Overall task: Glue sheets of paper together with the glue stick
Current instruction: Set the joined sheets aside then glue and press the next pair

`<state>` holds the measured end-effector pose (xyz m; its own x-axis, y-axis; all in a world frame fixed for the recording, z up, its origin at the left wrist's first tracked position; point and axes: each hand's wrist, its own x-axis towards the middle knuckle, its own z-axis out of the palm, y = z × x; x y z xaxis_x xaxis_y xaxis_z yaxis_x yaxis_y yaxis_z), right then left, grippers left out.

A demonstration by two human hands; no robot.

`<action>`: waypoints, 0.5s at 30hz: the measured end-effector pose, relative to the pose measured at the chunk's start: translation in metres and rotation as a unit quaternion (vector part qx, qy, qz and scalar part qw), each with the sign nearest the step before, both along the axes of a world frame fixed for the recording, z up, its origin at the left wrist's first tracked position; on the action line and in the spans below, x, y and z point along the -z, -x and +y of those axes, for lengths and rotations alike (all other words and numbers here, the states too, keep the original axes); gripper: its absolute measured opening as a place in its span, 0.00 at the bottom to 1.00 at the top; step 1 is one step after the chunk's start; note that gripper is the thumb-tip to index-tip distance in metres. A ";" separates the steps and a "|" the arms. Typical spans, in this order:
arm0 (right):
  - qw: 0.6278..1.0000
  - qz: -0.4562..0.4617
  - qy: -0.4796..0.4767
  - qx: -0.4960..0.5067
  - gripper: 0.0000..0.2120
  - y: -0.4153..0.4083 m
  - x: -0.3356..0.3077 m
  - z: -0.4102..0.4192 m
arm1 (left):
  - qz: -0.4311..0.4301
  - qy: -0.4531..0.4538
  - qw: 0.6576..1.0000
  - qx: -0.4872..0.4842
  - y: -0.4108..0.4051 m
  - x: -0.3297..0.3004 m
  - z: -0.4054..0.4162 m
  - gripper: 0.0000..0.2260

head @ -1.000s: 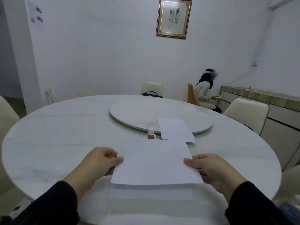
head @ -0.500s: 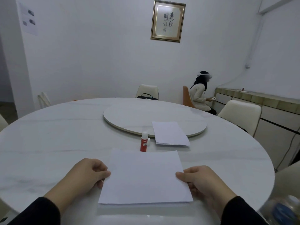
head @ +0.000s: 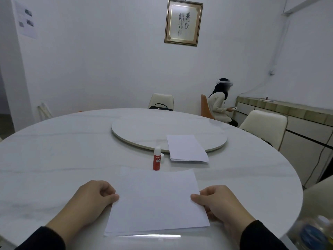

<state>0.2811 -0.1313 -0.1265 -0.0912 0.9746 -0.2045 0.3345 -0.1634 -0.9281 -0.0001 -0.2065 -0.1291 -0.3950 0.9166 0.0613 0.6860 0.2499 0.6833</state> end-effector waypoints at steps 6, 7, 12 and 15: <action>1.000 -0.010 -0.006 0.002 0.09 -0.001 0.001 0.001 | 0.008 0.004 1.000 0.006 0.002 0.004 0.002 0.07; 1.000 -0.014 -0.007 0.001 0.09 -0.001 0.002 0.001 | 0.007 0.006 1.000 0.006 0.003 0.004 0.002 0.07; 1.000 -0.026 -0.010 -0.004 0.09 -0.001 0.003 0.002 | -0.010 0.005 1.000 0.012 0.005 0.002 0.002 0.06; 1.000 -0.025 -0.012 -0.003 0.08 -0.002 0.004 0.002 | -0.011 0.010 1.000 0.020 0.006 0.002 0.002 0.07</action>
